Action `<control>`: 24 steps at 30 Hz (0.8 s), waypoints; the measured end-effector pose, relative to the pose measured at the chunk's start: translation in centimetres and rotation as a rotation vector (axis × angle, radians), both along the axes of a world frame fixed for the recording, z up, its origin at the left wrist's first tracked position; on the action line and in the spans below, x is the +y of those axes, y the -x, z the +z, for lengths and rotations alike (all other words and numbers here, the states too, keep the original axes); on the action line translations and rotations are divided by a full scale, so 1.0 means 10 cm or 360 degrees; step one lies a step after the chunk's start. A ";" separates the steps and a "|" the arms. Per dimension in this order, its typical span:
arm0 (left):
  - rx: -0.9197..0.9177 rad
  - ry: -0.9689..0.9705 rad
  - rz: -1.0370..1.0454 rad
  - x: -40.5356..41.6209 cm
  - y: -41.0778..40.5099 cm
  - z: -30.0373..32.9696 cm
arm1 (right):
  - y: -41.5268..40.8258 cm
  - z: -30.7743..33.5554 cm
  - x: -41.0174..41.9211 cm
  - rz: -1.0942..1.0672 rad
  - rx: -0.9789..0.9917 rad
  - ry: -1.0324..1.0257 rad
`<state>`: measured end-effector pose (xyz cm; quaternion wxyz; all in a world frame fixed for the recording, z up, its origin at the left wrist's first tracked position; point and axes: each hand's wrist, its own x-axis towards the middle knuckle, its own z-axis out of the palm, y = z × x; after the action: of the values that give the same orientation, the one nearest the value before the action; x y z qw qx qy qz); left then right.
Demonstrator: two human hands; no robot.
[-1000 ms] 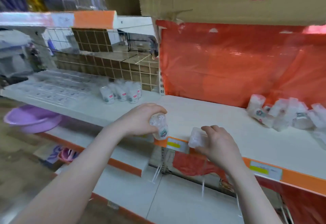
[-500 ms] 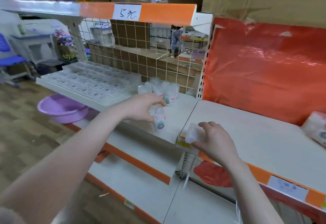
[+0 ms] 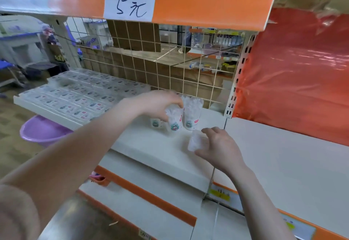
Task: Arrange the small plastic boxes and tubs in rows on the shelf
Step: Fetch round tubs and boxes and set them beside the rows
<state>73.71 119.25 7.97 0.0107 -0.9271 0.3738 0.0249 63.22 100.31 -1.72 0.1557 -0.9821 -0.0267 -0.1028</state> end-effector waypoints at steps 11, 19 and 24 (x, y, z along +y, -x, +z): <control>0.0010 -0.0204 -0.0186 -0.03 -0.35 -0.26 | -0.09 -0.08 0.15 -0.0098 0.0028 0.0026; -0.0065 -0.0254 -0.0267 -0.02 -0.48 -0.36 | -0.08 -0.09 0.22 -0.0216 0.0021 -0.0002; -0.0028 -0.0256 -0.0302 -0.01 -0.53 -0.40 | -0.06 -0.13 0.25 -0.0249 0.0055 -0.0013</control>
<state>78.99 119.19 3.95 0.0905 -0.8839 0.4565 0.0455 63.81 102.83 -3.04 0.1517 -0.9821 0.0533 -0.0979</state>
